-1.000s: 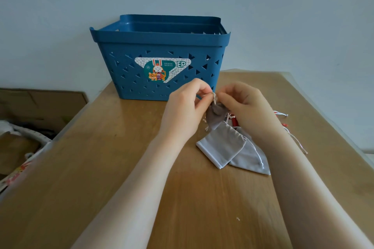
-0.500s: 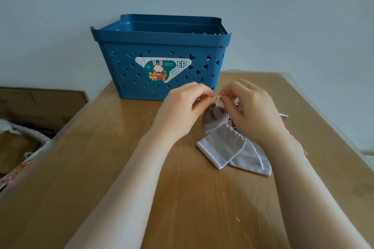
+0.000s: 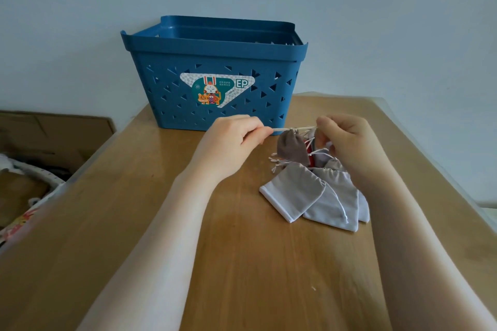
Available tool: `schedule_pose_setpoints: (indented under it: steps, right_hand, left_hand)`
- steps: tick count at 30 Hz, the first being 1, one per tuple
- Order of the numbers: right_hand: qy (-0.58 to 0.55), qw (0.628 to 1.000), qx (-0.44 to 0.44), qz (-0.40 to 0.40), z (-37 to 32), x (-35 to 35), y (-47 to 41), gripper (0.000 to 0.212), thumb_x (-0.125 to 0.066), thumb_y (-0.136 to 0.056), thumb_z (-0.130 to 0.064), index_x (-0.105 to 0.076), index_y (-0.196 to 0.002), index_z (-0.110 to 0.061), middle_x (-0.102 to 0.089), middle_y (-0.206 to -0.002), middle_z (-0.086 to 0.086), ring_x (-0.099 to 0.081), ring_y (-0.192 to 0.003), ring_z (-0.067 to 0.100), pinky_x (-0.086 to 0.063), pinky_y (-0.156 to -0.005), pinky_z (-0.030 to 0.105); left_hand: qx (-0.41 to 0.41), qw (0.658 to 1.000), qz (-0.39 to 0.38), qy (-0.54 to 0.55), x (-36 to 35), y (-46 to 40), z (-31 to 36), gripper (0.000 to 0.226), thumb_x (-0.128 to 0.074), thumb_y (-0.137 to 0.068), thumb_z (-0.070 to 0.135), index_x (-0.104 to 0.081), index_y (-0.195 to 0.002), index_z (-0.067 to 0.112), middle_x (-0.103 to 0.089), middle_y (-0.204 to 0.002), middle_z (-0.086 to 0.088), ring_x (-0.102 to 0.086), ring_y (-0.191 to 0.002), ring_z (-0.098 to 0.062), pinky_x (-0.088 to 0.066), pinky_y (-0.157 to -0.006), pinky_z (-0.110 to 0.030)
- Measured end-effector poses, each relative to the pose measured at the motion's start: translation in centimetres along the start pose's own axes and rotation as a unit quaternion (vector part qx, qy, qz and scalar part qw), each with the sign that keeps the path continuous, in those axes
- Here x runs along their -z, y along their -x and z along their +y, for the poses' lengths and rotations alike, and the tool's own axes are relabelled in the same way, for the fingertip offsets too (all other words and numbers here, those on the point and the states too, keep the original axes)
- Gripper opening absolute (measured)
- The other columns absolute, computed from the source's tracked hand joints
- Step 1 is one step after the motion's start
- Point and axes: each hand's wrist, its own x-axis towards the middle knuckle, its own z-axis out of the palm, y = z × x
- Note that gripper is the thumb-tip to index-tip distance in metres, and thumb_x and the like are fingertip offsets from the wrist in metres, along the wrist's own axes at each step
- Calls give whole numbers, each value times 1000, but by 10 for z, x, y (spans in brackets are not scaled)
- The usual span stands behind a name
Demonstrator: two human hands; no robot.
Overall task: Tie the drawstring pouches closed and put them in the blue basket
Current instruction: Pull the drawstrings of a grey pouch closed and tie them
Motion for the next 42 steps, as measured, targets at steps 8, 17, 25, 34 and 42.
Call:
schedule_pose_setpoints:
  steps: [8, 17, 25, 34, 42]
  right_hand:
    - [7, 1000, 9, 3, -6, -17, 3, 23, -69, -81, -21, -66, -69, -3, -61, -54, 2, -48, -46, 8, -40, -48, 20]
    - [-86, 996, 39, -9, -8, -40, 13, 14, -72, -80, -17, -66, -76, -5, -63, -60, -6, -55, -52, -1, -40, -48, 13]
    - [-137, 990, 44, -3, -16, -44, 20, 14, -65, -86, -9, -58, -74, -5, -61, -55, -3, -50, -44, 5, -40, -45, 19]
    - [-241, 967, -69, 45, -21, -36, 16, 13, -61, -85, -4, -56, -74, -8, -52, -51, -4, -47, -43, 4, -39, -43, 15]
    - [-305, 949, -78, -7, -21, -35, 15, 10, -62, -88, -8, -62, -78, -6, -62, -63, 3, -56, -52, 6, -51, -56, 14]
  left_hand:
    - [49, 998, 15, 26, -8, 1, 8, 29, -55, -93, 26, -54, -68, 11, -51, -68, 6, -51, -63, -7, -38, -56, -18]
    - [188, 946, 18, 262, -21, -1, 32, 38, -35, -101, 33, -45, -68, 16, -53, -70, -9, -49, -59, -13, -36, -59, -24]
    - [178, 920, 11, 348, -13, -1, 38, 37, -32, -101, 35, -56, -82, 15, -47, -74, -14, -40, -54, -9, -33, -50, -18]
    - [184, 949, -12, 256, -18, 2, 33, 12, -65, -87, 25, -63, -99, 21, -62, -83, 5, -59, -67, -11, -44, -58, -15]
    - [193, 951, 66, 232, -19, -1, 37, 10, -65, -87, 27, -68, -85, 17, -68, -78, 3, -63, -67, -16, -52, -67, -29]
